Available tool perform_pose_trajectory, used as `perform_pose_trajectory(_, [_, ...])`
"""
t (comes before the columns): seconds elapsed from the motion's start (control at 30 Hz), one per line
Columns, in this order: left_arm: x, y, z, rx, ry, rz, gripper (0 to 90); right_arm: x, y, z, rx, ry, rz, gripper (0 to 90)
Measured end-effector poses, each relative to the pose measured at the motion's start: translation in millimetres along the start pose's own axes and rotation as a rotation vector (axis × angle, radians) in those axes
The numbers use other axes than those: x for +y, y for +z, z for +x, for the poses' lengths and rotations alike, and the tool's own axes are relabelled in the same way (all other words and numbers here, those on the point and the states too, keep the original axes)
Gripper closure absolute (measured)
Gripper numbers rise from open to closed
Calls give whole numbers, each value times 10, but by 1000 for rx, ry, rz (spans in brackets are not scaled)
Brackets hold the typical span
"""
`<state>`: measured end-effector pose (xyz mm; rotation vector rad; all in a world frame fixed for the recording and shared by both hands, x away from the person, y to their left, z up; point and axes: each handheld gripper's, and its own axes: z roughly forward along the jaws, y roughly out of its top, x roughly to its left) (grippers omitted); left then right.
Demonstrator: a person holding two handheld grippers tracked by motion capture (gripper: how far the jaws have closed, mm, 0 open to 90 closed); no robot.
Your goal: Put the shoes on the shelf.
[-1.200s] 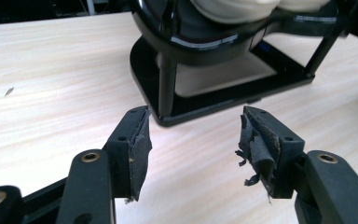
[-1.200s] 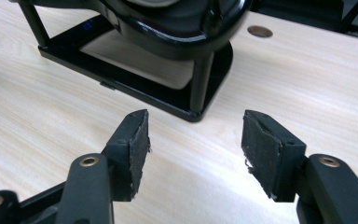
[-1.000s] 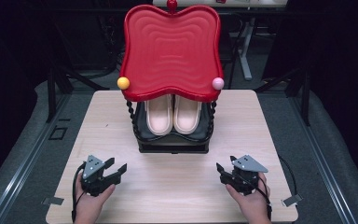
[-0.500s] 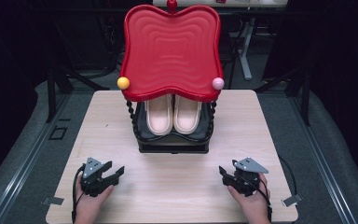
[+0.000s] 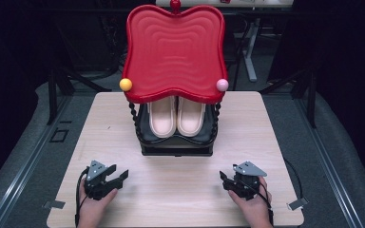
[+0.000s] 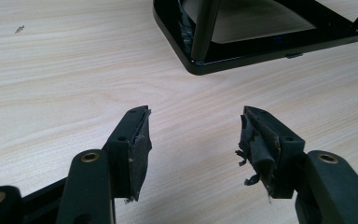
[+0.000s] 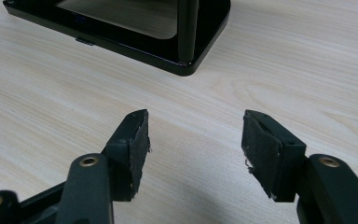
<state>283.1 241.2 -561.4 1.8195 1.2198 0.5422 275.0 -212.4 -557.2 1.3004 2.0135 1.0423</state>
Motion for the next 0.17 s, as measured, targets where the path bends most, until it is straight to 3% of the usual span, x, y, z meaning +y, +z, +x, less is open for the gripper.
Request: perform_pose_trajectory(0.17, [4,7,-1,1,-2,-4,429,-10,3,-18,5,7,2,407])
